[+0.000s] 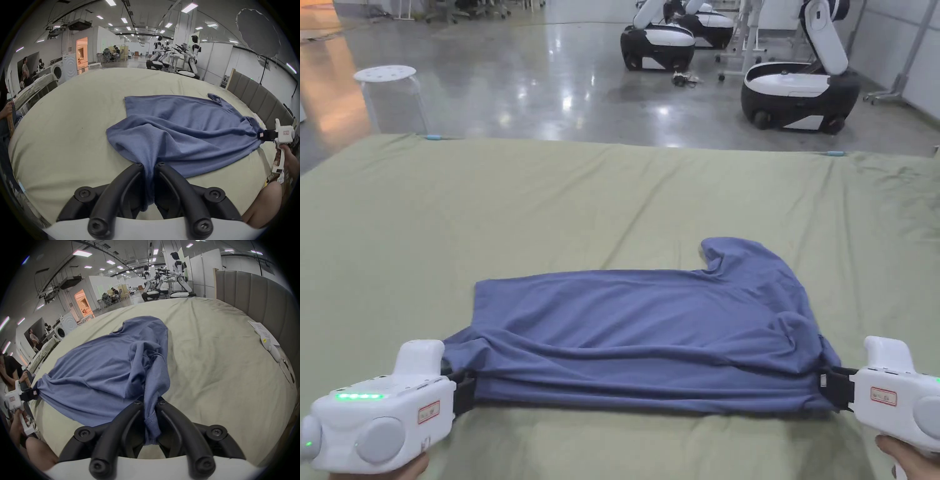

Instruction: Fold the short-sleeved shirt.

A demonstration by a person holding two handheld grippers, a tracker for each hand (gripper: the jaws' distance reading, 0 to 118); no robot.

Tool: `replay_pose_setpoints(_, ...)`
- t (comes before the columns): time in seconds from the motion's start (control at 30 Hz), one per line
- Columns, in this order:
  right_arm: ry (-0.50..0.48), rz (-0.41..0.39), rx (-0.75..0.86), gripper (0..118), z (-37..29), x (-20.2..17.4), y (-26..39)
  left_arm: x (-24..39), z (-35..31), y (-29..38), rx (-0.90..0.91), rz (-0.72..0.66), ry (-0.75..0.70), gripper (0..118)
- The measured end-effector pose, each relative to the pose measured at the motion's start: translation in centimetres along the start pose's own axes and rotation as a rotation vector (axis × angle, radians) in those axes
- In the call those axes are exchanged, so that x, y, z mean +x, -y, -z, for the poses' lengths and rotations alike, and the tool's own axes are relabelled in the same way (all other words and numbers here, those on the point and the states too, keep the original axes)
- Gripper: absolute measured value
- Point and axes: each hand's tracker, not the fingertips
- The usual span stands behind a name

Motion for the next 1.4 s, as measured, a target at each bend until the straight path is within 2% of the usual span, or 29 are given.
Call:
replay_pose_setpoints(0.1,-0.030,0.009,0.008,12,-1.6,-0.1,0.0,0.3,-0.8,-0.2,0.008,0.083,0.009,5)
replay_pose_setpoints(0.23,-0.077,0.009,0.070,12,-5.9,-0.2,0.9,1.1,-4.2,-0.5,0.050,0.084,0.034,5)
replay_pose_setpoints(0.33,-0.070,-0.018,0.084,12,-9.4,-0.5,2.6,1.6,-7.4,-0.5,0.087,0.154,0.017,5)
replay_pose_setpoints(0.47,-0.081,0.012,0.083,12,-13.2,-0.2,6.5,0.6,-10.1,2.0,0.035,0.128,0.033,5)
replay_pose_setpoints(0.53,-0.092,0.049,0.054,12,-12.8,0.0,8.4,0.3,-9.2,3.9,0.004,0.151,0.021,5)
replay_pose_setpoints(0.6,-0.064,0.029,-0.001,12,-11.1,0.0,9.7,0.3,-7.4,5.0,-0.060,0.142,0.014,6)
replay_pose_setpoints(0.67,-0.061,0.038,-0.009,12,-9.7,0.3,10.4,0.4,-6.8,5.9,-0.047,0.118,0.010,8)
replay_pose_setpoints(0.7,-0.056,0.057,-0.010,15,-9.6,0.5,10.5,0.6,-6.4,5.8,-0.050,0.113,-0.013,23)
replay_pose_setpoints(0.73,-0.051,0.079,-0.013,30,-9.6,0.6,10.5,0.6,-6.3,5.9,-0.049,0.095,-0.019,50)
replay_pose_setpoints(0.77,-0.032,0.102,-0.009,63,-10.0,0.6,10.3,0.3,-6.6,5.9,-0.046,0.038,-0.034,83)
replay_pose_setpoints(0.8,-0.002,0.108,0.018,115,-10.5,0.7,10.2,-0.1,-7.1,5.8,-0.051,-0.013,-0.025,117)
replay_pose_setpoints(0.83,-0.006,0.110,0.034,116,-11.1,0.9,10.2,-0.6,-7.7,5.6,-0.038,-0.053,0.023,113)
replay_pose_setpoints(0.87,-0.046,0.128,0.105,112,-12.6,1.3,10.5,-1.5,-9.5,5.5,0.026,-0.103,0.093,109)
replay_pose_setpoints(0.9,-0.064,0.127,0.196,113,-14.7,1.4,10.4,-1.8,-11.5,5.1,0.106,-0.126,0.122,110)
replay_pose_setpoints(0.97,-0.041,0.089,0.221,117,-18.1,0.9,10.0,-1.4,-16.2,4.3,0.204,-0.059,0.055,114)
replay_pose_setpoints(1.0,-0.038,0.051,0.276,118,-20.2,0.2,9.9,-1.2,-18.6,4.0,0.292,-0.040,0.037,118)
replay_pose_setpoints(1.07,-0.025,-0.011,0.388,118,-22.9,-1.2,8.9,-0.3,-22.4,3.5,0.393,-0.013,-0.018,118)
replay_pose_setpoints(1.2,-0.023,-0.096,0.530,117,-26.8,-4.4,8.5,1.3,-26.3,2.5,0.498,0.045,-0.009,114)
replay_pose_setpoints(1.23,-0.033,-0.118,0.577,111,-27.2,-5.1,8.7,1.3,-26.3,2.3,0.506,0.029,0.009,97)
replay_pose_setpoints(1.27,-0.050,-0.149,0.623,92,-27.5,-5.8,8.9,1.5,-25.9,1.9,0.525,0.007,-0.010,42)
replay_pose_setpoints(1.3,-0.050,-0.198,0.646,18,-27.3,-7.2,8.5,1.8,-24.9,1.5,0.482,0.000,-0.072,0)
replay_pose_setpoints(1.33,0.012,-0.221,0.615,0,-26.8,-8.1,8.0,2.1,-24.0,0.8,0.455,0.030,-0.096,0)
replay_pose_setpoints(1.37,0.060,-0.200,0.608,0,-25.8,-8.9,8.3,0.9,-22.2,0.3,0.400,0.012,-0.021,0)
replay_pose_setpoints(1.4,-0.011,-0.206,0.590,0,-25.1,-8.9,7.8,0.6,-20.6,-0.4,0.364,0.028,0.020,0)
